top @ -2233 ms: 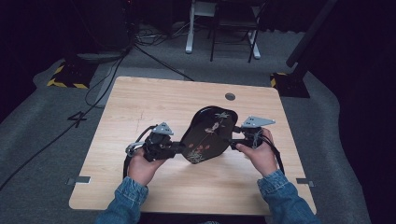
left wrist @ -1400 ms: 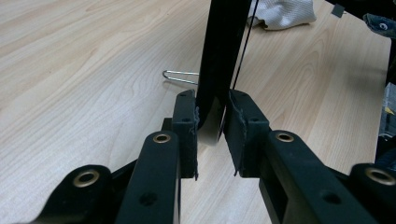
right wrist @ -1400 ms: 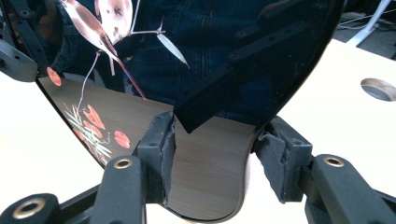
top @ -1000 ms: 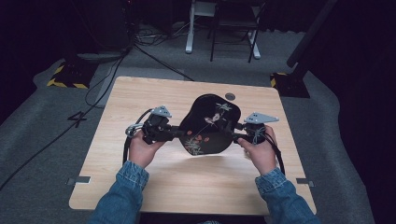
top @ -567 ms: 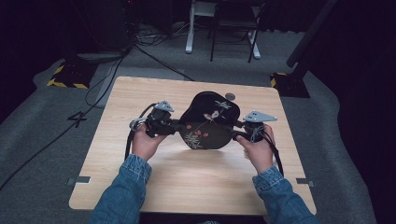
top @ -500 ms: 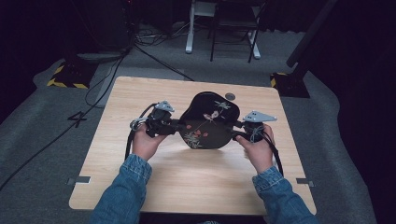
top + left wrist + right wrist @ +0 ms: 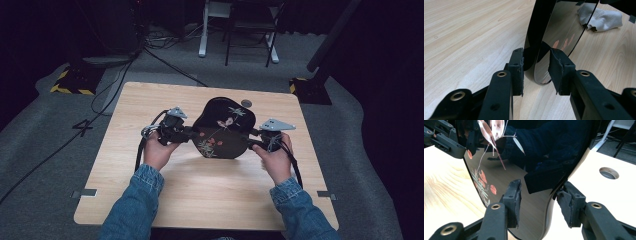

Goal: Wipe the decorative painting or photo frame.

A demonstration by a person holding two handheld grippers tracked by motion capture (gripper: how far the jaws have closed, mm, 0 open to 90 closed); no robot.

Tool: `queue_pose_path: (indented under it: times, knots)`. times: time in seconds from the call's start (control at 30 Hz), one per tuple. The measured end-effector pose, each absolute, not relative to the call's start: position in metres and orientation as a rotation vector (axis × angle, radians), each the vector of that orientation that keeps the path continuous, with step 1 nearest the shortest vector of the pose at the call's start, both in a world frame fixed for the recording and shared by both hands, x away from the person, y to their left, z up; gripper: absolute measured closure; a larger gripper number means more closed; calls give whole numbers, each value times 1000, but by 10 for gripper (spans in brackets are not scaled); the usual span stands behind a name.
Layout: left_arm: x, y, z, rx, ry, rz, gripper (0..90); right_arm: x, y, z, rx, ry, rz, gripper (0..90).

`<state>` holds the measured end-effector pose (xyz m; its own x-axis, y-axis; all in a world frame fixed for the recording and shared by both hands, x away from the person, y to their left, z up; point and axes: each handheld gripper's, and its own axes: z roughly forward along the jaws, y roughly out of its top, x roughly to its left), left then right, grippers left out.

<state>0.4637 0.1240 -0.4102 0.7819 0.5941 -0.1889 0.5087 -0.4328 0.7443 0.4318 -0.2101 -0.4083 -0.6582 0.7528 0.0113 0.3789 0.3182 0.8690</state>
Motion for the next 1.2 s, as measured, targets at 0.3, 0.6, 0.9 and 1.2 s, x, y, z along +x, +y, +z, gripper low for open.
queue_pose_path:
  times: [0.3, 0.6, 0.9, 1.2]
  knots:
    - [462, 120, -407, 2124, 814, 135, 636, 429, -215, -411, 1031, 2196, 1308, 553]
    - [459, 120, -407, 2116, 816, 134, 641, 430, -216, -411, 1022, 2185, 1312, 538]
    - [457, 124, -409, 2108, 836, 137, 590, 430, -215, -409, 1006, 2175, 1315, 478]
    - [440, 136, -400, 2080, 865, 176, 437, 419, -228, -400, 1006, 2139, 1329, 390]
